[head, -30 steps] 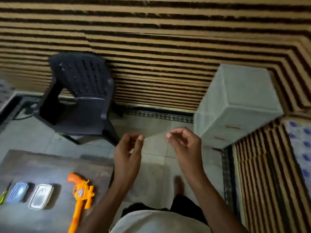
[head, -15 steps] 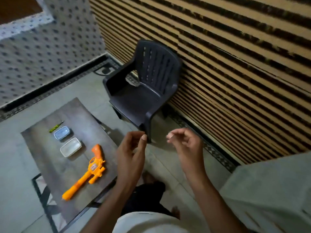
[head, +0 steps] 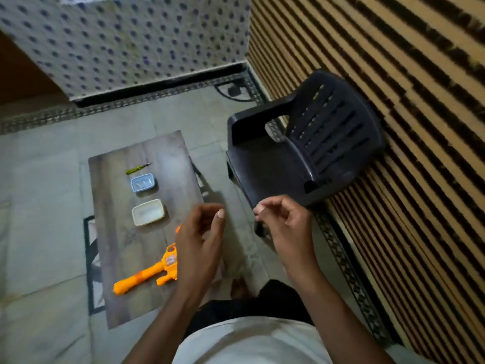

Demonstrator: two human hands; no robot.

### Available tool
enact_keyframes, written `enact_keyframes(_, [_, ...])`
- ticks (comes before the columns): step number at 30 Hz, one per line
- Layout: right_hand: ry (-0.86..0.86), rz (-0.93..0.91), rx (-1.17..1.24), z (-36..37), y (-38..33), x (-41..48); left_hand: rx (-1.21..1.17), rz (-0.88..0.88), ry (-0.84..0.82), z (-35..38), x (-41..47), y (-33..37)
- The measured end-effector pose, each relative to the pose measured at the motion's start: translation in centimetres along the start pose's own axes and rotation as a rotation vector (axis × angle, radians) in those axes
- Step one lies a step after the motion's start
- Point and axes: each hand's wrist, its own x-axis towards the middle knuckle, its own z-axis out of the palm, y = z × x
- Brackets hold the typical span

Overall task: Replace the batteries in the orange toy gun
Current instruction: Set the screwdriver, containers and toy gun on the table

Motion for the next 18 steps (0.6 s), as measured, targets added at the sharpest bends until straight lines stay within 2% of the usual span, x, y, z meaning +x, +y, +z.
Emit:
enact_keyframes(10, [-0.376,-0.019,-0.155,11.7,-0.3,11.9,-0.038,-0.243,0.351,-3.3,9.1,-2.9])
enact_keyframes(18, [-0.839,0.021,-0.272,23.8,-2.1,18.2,-0.099,-0.450,0.795,-6.8,15.1,-4.5])
